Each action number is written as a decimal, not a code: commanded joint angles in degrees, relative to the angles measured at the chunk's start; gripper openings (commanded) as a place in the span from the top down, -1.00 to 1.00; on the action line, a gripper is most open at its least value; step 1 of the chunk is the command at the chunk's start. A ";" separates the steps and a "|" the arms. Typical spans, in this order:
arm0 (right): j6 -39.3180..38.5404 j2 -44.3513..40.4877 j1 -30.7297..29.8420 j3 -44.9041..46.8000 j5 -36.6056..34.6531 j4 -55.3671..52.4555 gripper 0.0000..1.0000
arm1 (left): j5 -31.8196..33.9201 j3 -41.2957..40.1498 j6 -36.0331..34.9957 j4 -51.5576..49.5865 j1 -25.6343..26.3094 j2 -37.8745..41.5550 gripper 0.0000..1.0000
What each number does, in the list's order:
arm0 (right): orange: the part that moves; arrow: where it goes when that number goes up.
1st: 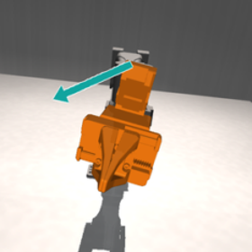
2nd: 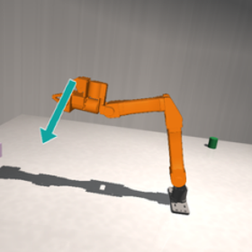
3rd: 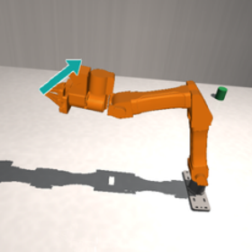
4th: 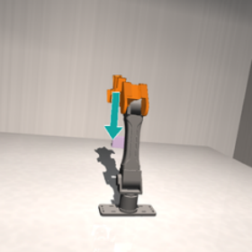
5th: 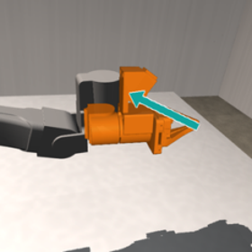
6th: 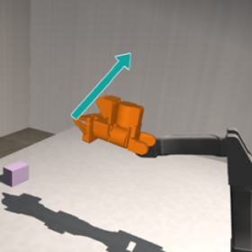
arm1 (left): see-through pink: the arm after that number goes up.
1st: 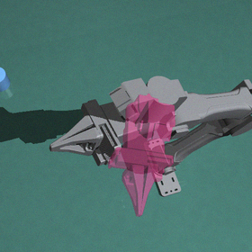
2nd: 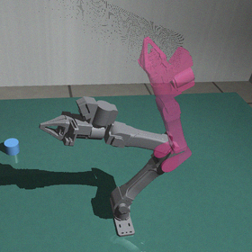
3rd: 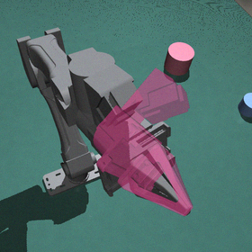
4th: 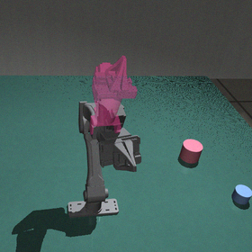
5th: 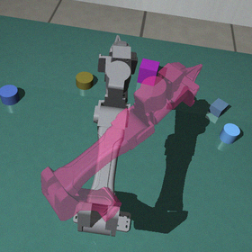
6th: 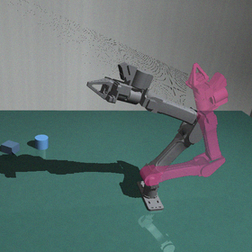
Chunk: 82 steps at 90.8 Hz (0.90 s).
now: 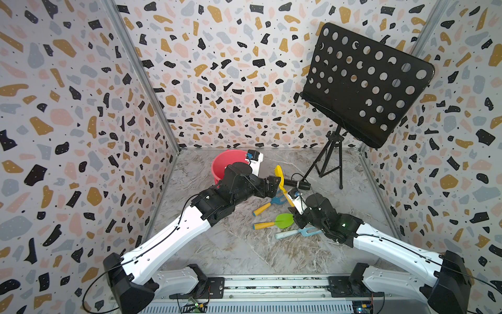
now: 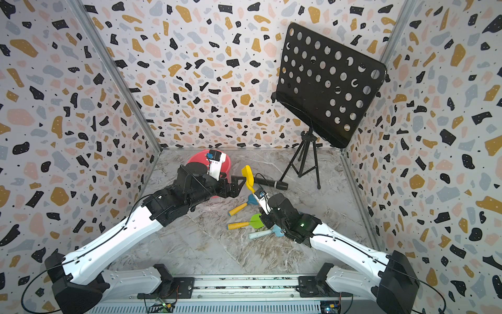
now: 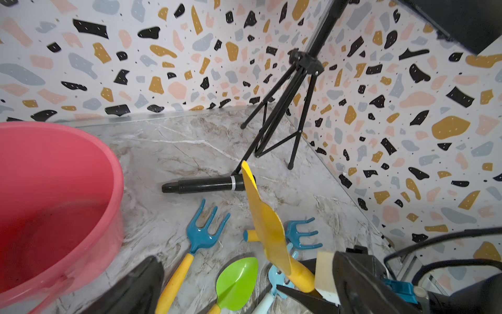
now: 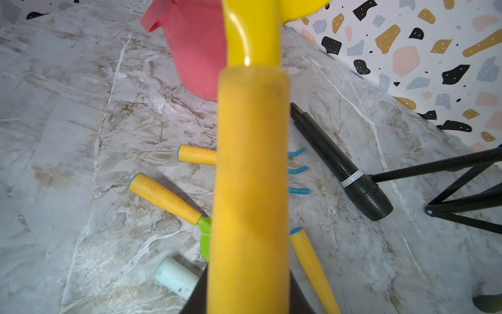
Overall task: Organize the gardening tools
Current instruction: Pick up the gardening tool from the center of the board.
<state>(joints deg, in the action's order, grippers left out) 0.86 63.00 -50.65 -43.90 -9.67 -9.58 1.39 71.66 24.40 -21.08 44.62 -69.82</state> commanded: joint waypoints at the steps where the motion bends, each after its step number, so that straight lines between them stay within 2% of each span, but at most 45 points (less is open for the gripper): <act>1: -2.34 0.41 -1.43 -3.03 -3.66 -0.51 1.00 | -3.08 2.27 -1.02 -0.61 -0.45 -1.04 -0.95; 26: -4.26 2.46 -4.38 -3.90 -7.48 -0.39 1.00 | -1.35 1.80 -0.85 -0.16 -0.68 -2.53 -0.63; 32: -4.66 2.60 -4.74 -4.15 -8.04 -0.42 1.00 | -0.50 0.88 -0.53 0.58 -0.68 -2.35 -0.35; 43: -5.11 2.89 -5.07 -4.43 -8.81 -0.69 1.00 | 0.16 0.09 -0.07 1.43 -0.80 -2.41 0.29; 59: -5.27 3.50 -5.16 -5.00 -9.55 -0.87 1.00 | 1.17 -0.22 -0.05 1.92 -0.76 -2.55 0.98; 73: -5.52 4.28 -5.16 -5.45 -10.08 -0.70 0.99 | 1.75 -1.15 -1.75 4.06 -0.85 -1.88 1.00; 77: -5.55 4.47 -5.19 -5.68 -10.31 -0.77 0.83 | 2.19 -1.25 -2.53 4.37 -0.85 -1.63 1.00; 82: -5.40 4.53 -5.18 -5.84 -10.63 -0.79 0.54 | 2.72 -1.46 -3.82 4.86 -0.85 -1.23 1.00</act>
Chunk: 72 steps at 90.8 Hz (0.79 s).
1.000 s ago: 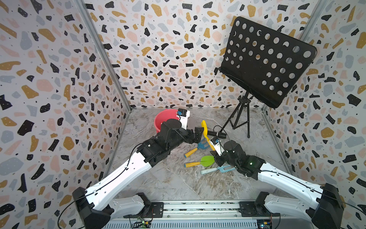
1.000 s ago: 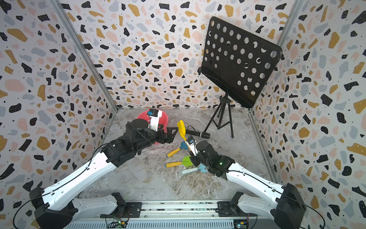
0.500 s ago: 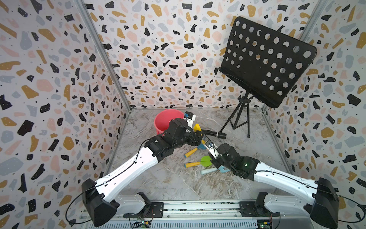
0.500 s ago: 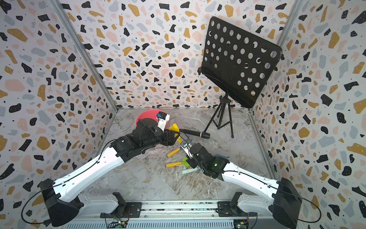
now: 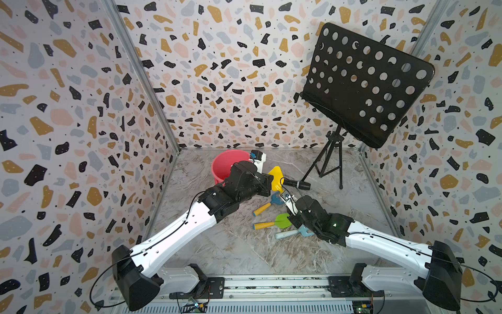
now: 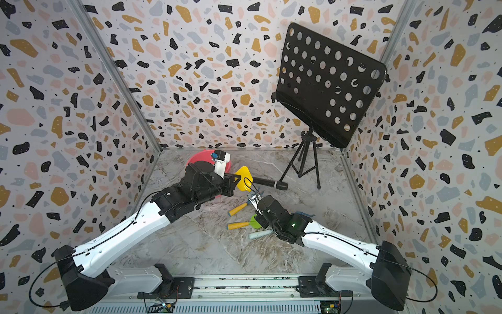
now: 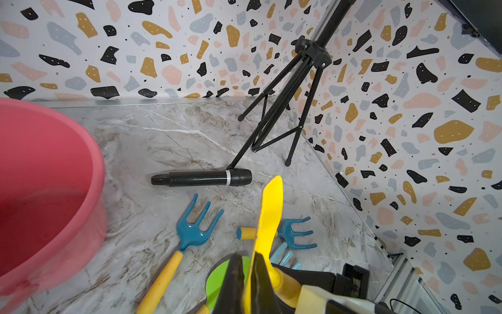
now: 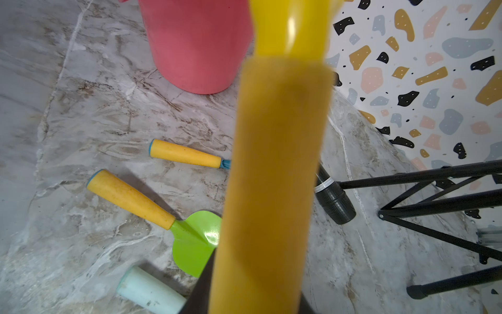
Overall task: Organize the gardening tools
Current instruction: Pick up the gardening tool from the center of the board, then place the gardening tool in the container.
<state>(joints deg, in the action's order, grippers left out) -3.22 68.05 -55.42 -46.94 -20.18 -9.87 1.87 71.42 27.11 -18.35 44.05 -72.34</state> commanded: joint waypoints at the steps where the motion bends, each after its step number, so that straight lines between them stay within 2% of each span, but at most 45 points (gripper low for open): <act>1: -1.24 -0.49 -0.40 -2.85 -0.21 -0.46 0.47 | 2.38 -1.30 -6.71 2.28 -0.28 1.34 1.00; 13: 0.49 -1.04 -0.41 -2.69 -2.05 -0.22 -0.29 | 4.37 -2.25 -9.73 4.76 -0.28 3.00 1.00; 22: 2.23 -2.03 -0.39 -2.71 -3.63 -0.70 -0.64 | 6.41 -3.04 -12.37 7.02 -0.35 4.40 1.00; 33: 5.01 -3.55 -0.39 -2.64 -5.95 -2.59 -0.96 | 9.84 -3.84 -16.57 11.19 -0.69 5.70 1.00; 54: 13.81 -6.87 -0.39 -2.45 -13.34 -8.60 -1.00 | 16.70 -2.86 -27.94 17.52 -2.28 5.86 1.00; 72: 22.25 -8.28 -0.16 -3.46 -20.02 -14.18 -1.00 | 22.15 0.26 -36.12 20.11 -6.85 2.38 1.00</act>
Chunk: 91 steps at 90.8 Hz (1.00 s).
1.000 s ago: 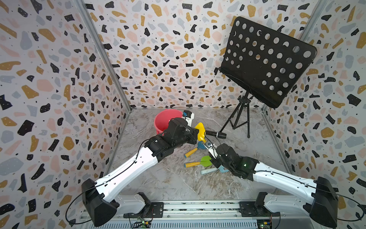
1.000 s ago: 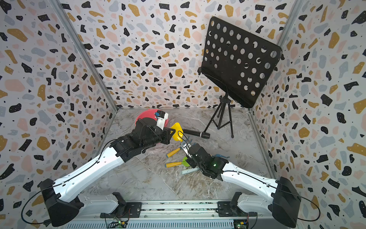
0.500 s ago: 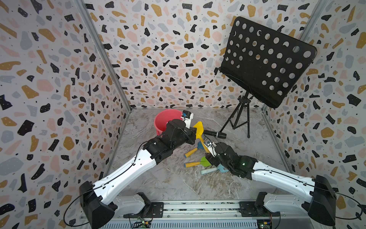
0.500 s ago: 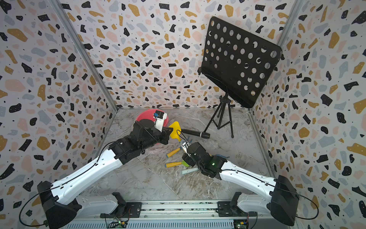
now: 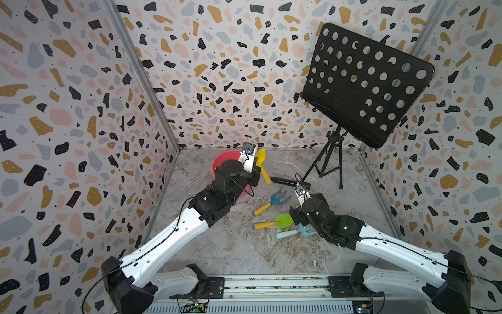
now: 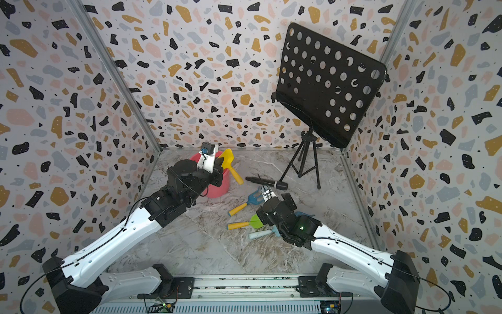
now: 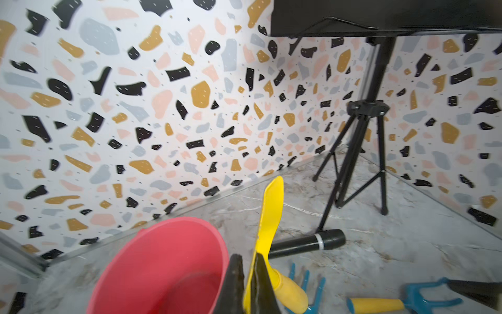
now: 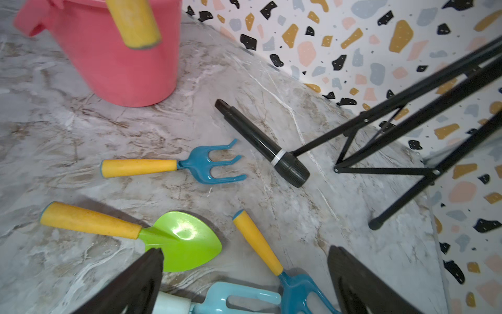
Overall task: Organize the gardening tools
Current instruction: Place the gardening tool in the container.
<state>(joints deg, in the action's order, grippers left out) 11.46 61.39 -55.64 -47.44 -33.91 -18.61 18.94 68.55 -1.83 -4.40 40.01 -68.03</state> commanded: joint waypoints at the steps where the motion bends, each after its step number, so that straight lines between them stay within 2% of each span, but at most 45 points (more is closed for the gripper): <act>1: 7.89 -1.61 0.12 -3.03 -6.62 -5.72 -1.00 | 5.24 3.27 -7.56 6.30 -3.12 -2.10 1.00; 23: 12.90 -0.87 1.85 -4.32 -8.06 -10.08 -1.00 | 5.72 4.83 -9.59 8.63 -10.54 -6.80 1.00; 39: 16.72 -0.26 4.13 -4.29 -7.87 -12.55 -0.99 | 5.68 5.62 -10.70 9.32 -14.03 -10.58 1.00; 67: 23.48 0.38 7.28 -3.37 -6.96 -17.82 -0.99 | 3.67 0.39 -6.56 10.01 -15.04 -15.74 1.00; 91: 27.53 1.28 8.05 -1.77 -2.37 -21.88 -0.93 | 2.09 -1.21 -3.72 9.85 -15.16 -19.96 1.00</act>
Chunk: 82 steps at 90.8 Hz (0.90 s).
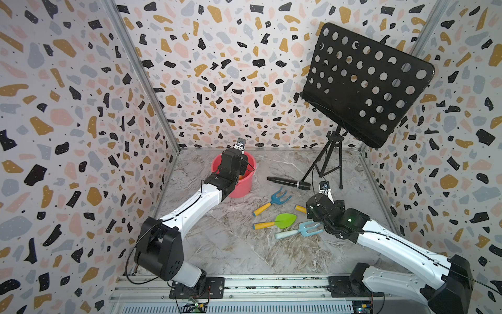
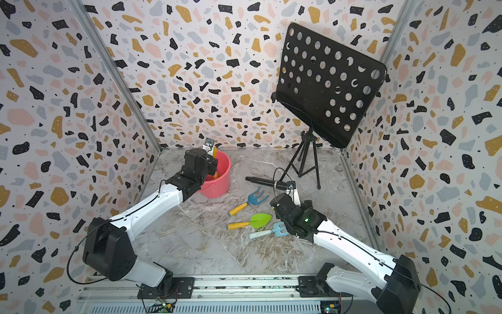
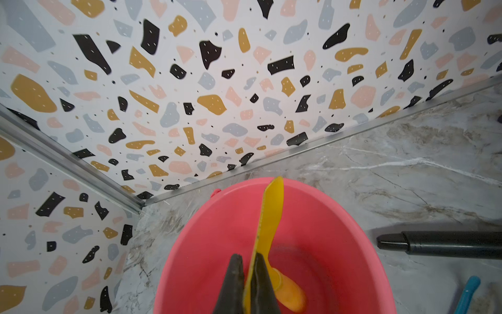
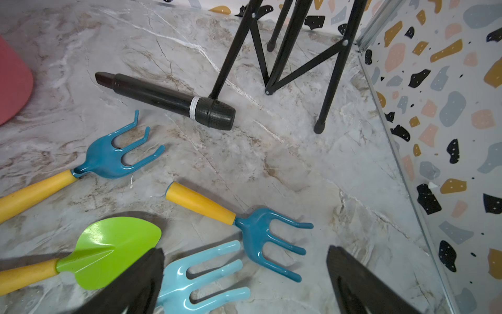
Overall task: Organize the gardening tools
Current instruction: Place the gardening tool in the container.
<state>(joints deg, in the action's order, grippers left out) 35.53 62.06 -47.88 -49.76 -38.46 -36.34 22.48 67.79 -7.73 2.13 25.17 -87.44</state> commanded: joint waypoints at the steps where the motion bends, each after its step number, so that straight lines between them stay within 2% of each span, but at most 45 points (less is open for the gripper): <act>1: 3.57 0.69 0.26 0.67 2.34 -4.30 -0.92 | -1.50 -0.45 2.23 3.32 -0.35 -0.68 1.00; 13: 5.58 1.55 0.25 2.18 5.59 -4.62 -0.83 | -1.90 -0.63 3.20 3.23 -0.35 -2.02 1.00; 21: 5.48 3.11 0.25 2.72 9.52 -4.17 -0.82 | -1.83 -0.73 3.89 3.03 -0.36 -2.68 0.90; 43: 6.57 8.82 -0.10 4.01 17.49 -3.50 -0.77 | -1.91 -1.92 6.89 2.63 -0.29 -2.91 0.77; 57: 7.33 10.90 -1.85 4.85 19.64 -2.46 -0.77 | -1.72 -2.56 7.83 2.90 -0.24 -2.85 0.68; 72: 8.30 13.25 -4.05 4.36 20.15 -1.84 -0.82 | -1.75 -2.74 8.14 2.87 -0.35 -2.16 0.49; 82: 8.66 15.98 -4.90 2.45 19.94 -1.23 -0.84 | -2.06 -2.81 8.68 2.63 -0.37 -0.96 0.22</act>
<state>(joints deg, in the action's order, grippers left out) 42.59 76.07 -51.92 -45.08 -18.74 -37.80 20.58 65.69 -0.21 2.70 25.12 -90.32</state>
